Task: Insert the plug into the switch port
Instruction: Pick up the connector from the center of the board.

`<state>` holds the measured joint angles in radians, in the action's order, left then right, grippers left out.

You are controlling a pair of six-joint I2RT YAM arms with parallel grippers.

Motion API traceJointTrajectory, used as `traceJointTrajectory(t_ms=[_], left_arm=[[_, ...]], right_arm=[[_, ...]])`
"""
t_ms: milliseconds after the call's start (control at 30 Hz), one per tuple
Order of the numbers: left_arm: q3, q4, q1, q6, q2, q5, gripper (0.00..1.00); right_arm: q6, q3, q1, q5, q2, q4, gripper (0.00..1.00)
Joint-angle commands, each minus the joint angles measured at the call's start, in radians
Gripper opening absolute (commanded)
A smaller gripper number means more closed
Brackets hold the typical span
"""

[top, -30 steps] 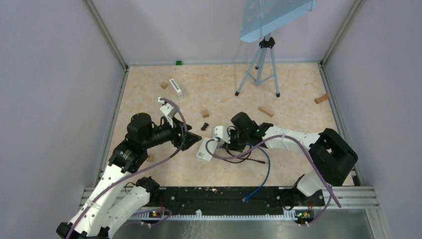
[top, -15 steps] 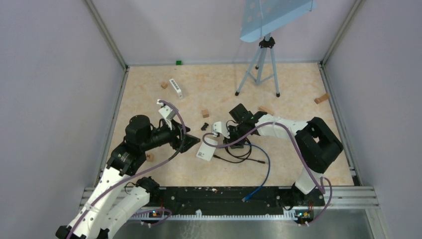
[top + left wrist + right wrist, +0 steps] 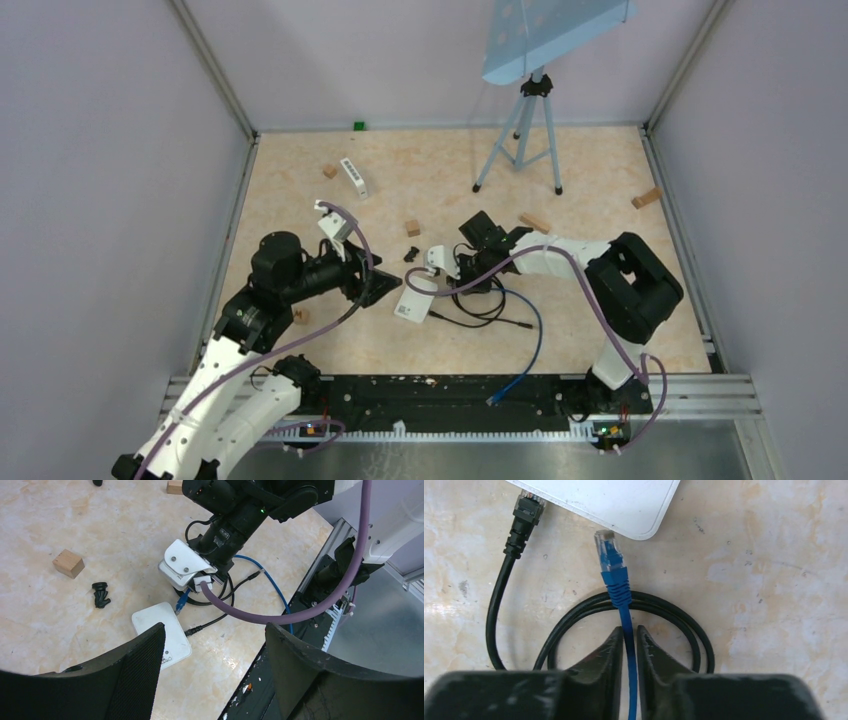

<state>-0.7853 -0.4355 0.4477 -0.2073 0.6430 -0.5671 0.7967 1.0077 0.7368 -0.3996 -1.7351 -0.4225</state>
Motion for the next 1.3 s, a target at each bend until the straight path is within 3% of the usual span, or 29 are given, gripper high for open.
traceJointTrajectory(t_ms=[0, 67, 200, 433, 633, 767, 967, 1133, 1267], left_arm=[[-0.013, 0.014, 0.002, 0.013, -0.013, 0.004, 0.78], [-0.015, 0.015, 0.001, 0.013, -0.014, 0.007, 0.78], [-0.045, 0.033, 0.002, -0.010, -0.030, 0.037, 0.78], [-0.121, 0.086, 0.001, -0.045, -0.067, 0.110, 0.79], [-0.160, 0.108, 0.001, -0.085, -0.067, 0.124, 0.81], [-0.155, 0.137, 0.002, -0.110, -0.083, 0.143, 0.84], [-0.060, 0.206, 0.001, -0.172, -0.123, 0.150, 0.84], [0.039, 0.241, 0.002, -0.226, -0.155, 0.134, 0.84], [0.067, 0.254, 0.002, -0.249, -0.149, 0.101, 0.85]], right_arm=[[-0.013, -0.038, -0.004, 0.076, -0.009, 0.057, 0.09], [-0.031, -0.049, -0.004, 0.074, 0.049, 0.086, 0.00], [-0.091, -0.094, -0.004, 0.097, 0.223, 0.185, 0.00], [-0.141, -0.045, -0.004, 0.468, 0.552, 0.340, 0.00], [0.032, 0.084, -0.003, 0.783, 0.683, 0.548, 0.00], [0.129, 0.020, 0.017, 0.848, 0.722, 0.710, 0.00], [0.267, -0.378, 0.222, 1.074, 0.693, 1.028, 0.00], [0.243, -0.635, 0.469, 1.337, 0.518, 1.384, 0.00], [0.095, -0.665, 0.596, 1.377, 0.475, 1.389, 0.00]])
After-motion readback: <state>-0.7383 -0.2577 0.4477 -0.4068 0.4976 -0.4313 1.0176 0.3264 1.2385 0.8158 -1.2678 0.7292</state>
